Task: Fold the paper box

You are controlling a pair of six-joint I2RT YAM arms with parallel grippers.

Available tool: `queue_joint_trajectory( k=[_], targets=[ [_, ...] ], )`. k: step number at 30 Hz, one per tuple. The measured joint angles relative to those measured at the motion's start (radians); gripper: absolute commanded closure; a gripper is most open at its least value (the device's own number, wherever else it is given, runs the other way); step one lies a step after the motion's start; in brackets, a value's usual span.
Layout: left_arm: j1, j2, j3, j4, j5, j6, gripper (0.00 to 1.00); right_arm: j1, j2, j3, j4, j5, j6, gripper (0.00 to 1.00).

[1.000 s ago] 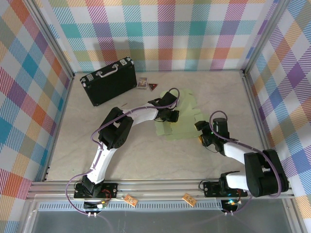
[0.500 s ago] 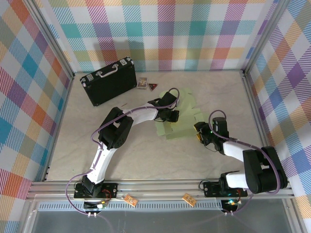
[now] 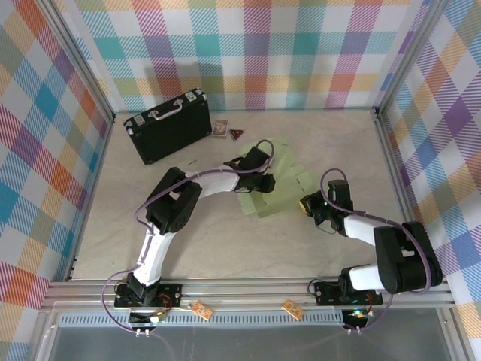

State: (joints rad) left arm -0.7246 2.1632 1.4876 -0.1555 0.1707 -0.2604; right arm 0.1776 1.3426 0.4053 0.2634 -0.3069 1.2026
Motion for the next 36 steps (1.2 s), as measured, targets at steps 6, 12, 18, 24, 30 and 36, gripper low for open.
queue_joint_trajectory(
  k=[6, 12, 18, 24, 30, 36],
  targets=[
    [0.000, -0.212, -0.159, 0.016, -0.057, 0.017, 0.57, 0.005, -0.163, 0.144, -0.215, -0.035, -0.120, 1.00],
    [0.000, -0.480, -0.165, -0.087, -0.132, 0.039, 0.51, 0.004, -0.278, 0.396, -0.470, -0.037, -0.333, 1.00],
    [0.000, -0.704, -0.157, -0.241, -0.219, 0.045, 0.43, 0.004, -0.284, 0.671, -0.735, -0.062, -0.564, 1.00],
    [0.000, -0.928, -0.232, -0.315, -0.217, 0.015, 0.39, 0.015, -0.225, 1.010, -1.037, -0.029, -0.776, 1.00],
    [0.000, -1.077, -0.447, -0.322, -0.163, -0.043, 0.38, 0.097, -0.087, 1.242, -1.317, 0.064, -0.954, 1.00],
    [0.000, -1.200, -0.603, -0.351, -0.127, -0.109, 0.37, 0.365, 0.179, 1.405, -1.498, 0.223, -1.068, 1.00]
  ],
)
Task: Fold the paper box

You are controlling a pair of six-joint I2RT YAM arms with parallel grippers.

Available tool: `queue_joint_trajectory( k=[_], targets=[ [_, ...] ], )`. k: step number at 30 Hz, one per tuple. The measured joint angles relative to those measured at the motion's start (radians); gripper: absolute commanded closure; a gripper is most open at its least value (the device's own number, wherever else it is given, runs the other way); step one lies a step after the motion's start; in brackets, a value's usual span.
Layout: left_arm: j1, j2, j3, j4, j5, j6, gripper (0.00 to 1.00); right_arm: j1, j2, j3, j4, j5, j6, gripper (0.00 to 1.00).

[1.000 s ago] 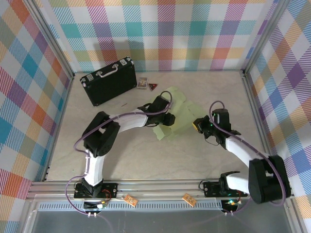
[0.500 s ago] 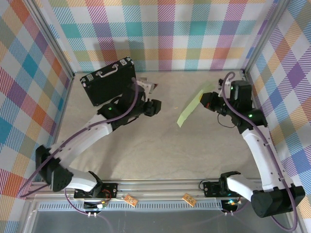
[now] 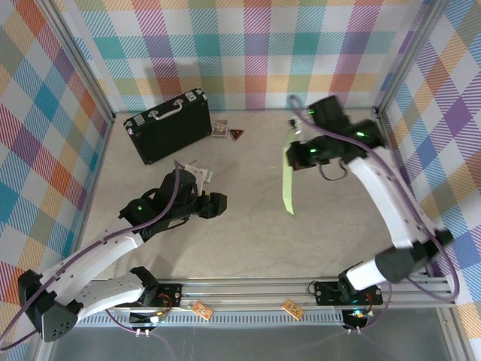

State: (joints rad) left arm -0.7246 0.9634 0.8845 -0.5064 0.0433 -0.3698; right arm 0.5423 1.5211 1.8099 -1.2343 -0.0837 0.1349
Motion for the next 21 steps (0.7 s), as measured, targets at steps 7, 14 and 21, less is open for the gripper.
queue_joint_trajectory(
  k=[7, 14, 21],
  targets=[
    [0.000, -0.175, -0.099, -0.073, -0.136, -0.097, 0.33, 0.256, 0.335, 0.027, -0.017, 0.114, -0.054, 1.00],
    [0.017, -0.314, -0.155, -0.260, -0.420, -0.248, 0.26, 0.394, 0.456, 0.003, 0.016, 0.080, -0.188, 0.94],
    [0.021, -0.333, -0.179, -0.272, -0.462, -0.266, 0.21, 0.438, 0.474, -0.054, 0.080, 0.068, -0.286, 0.60]
  ],
)
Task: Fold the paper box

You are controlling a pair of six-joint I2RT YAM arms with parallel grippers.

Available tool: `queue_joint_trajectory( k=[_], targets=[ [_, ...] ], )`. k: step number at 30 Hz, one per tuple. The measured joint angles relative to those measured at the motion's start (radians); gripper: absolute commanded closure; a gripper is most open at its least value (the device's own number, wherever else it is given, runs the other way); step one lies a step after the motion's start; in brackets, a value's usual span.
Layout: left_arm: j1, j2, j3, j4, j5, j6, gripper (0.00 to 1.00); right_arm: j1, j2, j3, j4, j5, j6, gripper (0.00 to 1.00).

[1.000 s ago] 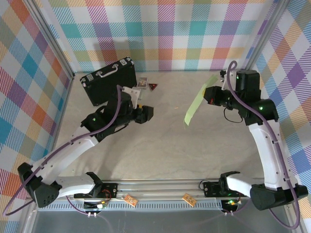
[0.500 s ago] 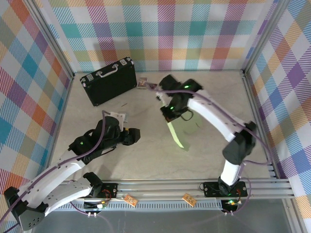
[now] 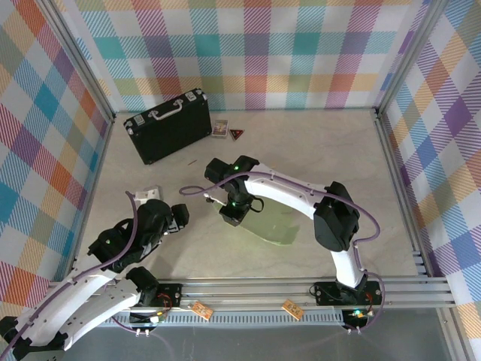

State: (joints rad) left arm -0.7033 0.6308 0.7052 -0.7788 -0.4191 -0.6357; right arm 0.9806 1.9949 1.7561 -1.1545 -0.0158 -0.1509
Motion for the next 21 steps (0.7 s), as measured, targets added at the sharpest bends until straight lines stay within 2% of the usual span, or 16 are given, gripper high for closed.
queue_joint_trajectory(
  k=[2, 5, 10, 15, 21],
  targets=[
    [0.000, 0.018, -0.023, 0.022, 0.016, 0.000, 0.21, -0.001, 0.000, -0.026, 0.033, 0.010, -0.021, 0.51],
    [0.000, 0.038, -0.052, 0.045, 0.041, 0.000, 0.20, -0.005, -0.006, -0.075, 0.078, 0.034, -0.041, 0.46],
    [0.000, 0.053, -0.081, 0.103, 0.088, 0.005, 0.20, -0.011, -0.104, -0.219, 0.154, 0.083, -0.043, 0.43],
    [0.000, 0.142, -0.088, 0.182, 0.168, 0.020, 0.17, -0.041, -0.257, -0.396, 0.288, 0.095, 0.111, 0.51],
    [0.000, 0.299, -0.107, 0.289, 0.269, 0.039, 0.12, -0.091, -0.365, -0.702, 0.515, 0.026, 0.342, 0.63]
  ],
)
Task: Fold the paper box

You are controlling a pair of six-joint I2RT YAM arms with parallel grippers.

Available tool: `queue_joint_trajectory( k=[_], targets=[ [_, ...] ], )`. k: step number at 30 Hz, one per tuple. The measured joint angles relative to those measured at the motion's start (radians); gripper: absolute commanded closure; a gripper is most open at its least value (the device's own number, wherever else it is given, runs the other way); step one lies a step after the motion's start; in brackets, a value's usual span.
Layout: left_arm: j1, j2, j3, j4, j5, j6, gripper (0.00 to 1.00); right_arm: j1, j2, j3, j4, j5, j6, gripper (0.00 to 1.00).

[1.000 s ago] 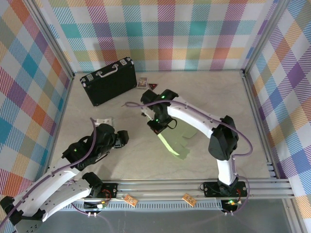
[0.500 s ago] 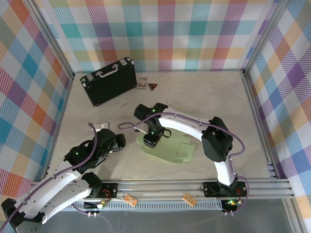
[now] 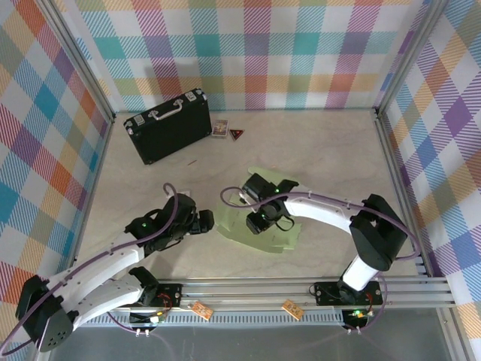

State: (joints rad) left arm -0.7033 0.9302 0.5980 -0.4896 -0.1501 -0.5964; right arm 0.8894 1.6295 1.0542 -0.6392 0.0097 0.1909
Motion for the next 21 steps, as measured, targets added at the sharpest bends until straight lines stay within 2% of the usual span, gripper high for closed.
queue_joint_trajectory(
  k=[6, 10, 15, 18, 21],
  targets=[
    [0.012, 0.198, 0.035, 0.079, 0.027, 0.037, 0.08, 0.002, -0.001, -0.132, 0.115, -0.030, 0.125, 0.70],
    [0.083, 0.378, 0.117, 0.111, 0.048, 0.048, 0.13, 0.002, -0.001, -0.138, 0.145, -0.025, 0.140, 0.73],
    [0.129, 0.537, 0.154, 0.246, 0.153, 0.069, 0.20, -0.013, -0.001, -0.138, 0.170, -0.022, 0.119, 0.76],
    [0.130, 0.571, 0.154, 0.312, 0.219, 0.072, 0.32, -0.047, -0.001, -0.138, 0.187, -0.034, 0.091, 0.76],
    [0.130, 0.608, 0.154, 0.362, 0.255, 0.077, 0.52, -0.076, -0.002, -0.136, 0.193, -0.045, 0.058, 0.76]
  ],
)
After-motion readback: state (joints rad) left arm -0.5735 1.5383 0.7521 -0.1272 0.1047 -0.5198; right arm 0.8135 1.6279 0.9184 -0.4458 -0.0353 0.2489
